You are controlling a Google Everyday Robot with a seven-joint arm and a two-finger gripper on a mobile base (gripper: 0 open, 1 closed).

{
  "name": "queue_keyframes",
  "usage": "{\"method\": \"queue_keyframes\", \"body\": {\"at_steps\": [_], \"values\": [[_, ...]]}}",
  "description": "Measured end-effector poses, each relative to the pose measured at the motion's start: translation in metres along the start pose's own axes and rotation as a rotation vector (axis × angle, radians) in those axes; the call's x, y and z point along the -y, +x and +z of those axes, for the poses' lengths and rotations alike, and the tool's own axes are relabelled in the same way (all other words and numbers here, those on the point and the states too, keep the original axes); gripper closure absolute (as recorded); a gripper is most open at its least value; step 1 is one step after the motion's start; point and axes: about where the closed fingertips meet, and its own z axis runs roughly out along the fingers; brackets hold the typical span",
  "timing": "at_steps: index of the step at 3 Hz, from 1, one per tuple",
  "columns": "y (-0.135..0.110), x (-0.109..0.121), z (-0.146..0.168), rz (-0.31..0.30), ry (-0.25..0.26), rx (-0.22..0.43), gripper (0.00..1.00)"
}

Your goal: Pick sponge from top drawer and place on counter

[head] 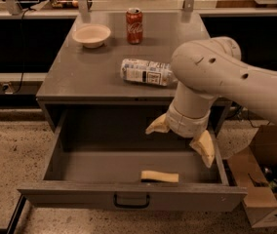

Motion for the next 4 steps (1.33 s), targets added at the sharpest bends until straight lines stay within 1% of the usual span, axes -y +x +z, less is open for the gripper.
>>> {"method": "queue_keyframes", "body": {"at_steps": [1,2,3,4], "values": [[-0.001,0.0,-0.001,-0.087,0.0,-0.001,0.0],[-0.001,0.0,-0.001,-0.087,0.0,-0.001,0.0],[-0.001,0.0,0.016,-0.128,0.018,-0.04,0.0],[-0.001,0.001,0.043,-0.217,0.059,-0.071,0.0]]}}
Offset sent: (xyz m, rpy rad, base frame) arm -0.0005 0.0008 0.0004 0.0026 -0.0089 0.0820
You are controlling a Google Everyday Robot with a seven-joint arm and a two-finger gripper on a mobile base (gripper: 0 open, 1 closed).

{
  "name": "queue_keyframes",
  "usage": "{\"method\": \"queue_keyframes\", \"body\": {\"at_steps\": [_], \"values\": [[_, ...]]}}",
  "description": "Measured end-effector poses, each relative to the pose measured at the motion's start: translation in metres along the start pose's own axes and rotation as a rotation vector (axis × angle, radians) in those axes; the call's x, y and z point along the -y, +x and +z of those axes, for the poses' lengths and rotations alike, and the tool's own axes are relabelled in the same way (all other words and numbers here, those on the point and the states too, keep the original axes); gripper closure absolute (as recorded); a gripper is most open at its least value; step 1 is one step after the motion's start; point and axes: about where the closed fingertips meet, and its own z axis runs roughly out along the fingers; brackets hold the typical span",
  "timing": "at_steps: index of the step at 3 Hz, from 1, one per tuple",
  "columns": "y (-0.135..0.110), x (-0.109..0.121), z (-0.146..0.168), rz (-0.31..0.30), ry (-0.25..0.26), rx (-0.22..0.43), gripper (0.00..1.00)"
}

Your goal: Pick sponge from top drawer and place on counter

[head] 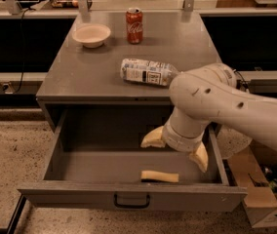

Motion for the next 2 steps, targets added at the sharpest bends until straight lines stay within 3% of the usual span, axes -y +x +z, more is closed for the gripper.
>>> {"method": "queue_keyframes", "body": {"at_steps": [1,2], "values": [[-0.001,-0.001,0.025,-0.069,0.017,-0.006,0.0],[-0.001,-0.003,0.047,-0.111,-0.004,0.003,0.0]]}}
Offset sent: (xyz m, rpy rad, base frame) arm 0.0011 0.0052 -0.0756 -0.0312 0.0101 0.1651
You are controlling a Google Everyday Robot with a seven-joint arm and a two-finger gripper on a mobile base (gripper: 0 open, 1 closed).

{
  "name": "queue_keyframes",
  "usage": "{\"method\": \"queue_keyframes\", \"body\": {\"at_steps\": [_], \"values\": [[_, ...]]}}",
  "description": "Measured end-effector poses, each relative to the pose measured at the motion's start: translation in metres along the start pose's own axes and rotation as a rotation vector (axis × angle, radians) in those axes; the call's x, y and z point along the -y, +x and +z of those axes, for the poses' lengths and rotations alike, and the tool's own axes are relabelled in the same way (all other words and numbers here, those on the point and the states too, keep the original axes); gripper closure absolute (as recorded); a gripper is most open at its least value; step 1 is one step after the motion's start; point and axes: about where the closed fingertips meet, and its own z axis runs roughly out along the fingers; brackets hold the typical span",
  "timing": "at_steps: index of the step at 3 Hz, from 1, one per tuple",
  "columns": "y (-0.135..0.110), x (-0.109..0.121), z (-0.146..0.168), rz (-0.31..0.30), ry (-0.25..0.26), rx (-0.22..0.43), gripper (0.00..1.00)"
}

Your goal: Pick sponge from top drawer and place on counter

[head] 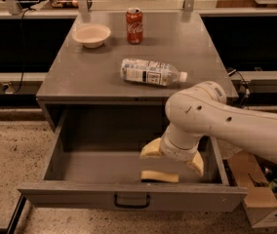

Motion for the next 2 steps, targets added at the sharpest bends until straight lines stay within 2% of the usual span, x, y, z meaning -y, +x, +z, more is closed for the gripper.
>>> {"method": "queue_keyframes", "body": {"at_steps": [2], "values": [[-0.009,0.002,0.028,-0.053,-0.04,0.04,0.0]]}}
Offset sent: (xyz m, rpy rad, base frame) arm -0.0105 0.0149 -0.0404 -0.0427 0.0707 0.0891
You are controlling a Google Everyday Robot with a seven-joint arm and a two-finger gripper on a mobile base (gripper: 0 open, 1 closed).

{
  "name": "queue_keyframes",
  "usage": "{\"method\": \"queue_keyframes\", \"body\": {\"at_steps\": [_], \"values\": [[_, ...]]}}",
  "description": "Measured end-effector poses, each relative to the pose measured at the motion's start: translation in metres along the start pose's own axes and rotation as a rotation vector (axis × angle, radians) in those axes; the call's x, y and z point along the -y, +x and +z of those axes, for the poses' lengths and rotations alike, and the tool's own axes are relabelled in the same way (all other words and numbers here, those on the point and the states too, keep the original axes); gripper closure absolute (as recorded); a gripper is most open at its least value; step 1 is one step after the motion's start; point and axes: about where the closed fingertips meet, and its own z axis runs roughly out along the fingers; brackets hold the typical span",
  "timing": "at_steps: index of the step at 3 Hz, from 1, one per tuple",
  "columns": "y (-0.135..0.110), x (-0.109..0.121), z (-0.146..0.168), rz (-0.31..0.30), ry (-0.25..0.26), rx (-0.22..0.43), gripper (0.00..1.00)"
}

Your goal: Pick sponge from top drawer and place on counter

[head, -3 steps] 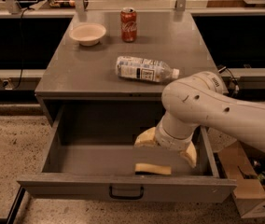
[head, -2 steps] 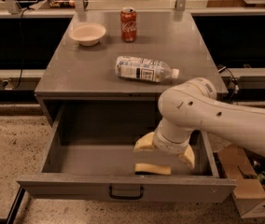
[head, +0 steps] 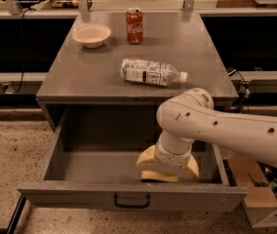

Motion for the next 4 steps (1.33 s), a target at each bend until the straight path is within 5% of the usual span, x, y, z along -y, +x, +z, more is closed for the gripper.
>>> {"method": "queue_keyframes", "body": {"at_steps": [2,4], "values": [[-0.013,0.01,0.012,-0.054,-0.051,0.039,0.0],[-0.022,0.016,0.015,-0.07,-0.048,0.091,0.42]]}}
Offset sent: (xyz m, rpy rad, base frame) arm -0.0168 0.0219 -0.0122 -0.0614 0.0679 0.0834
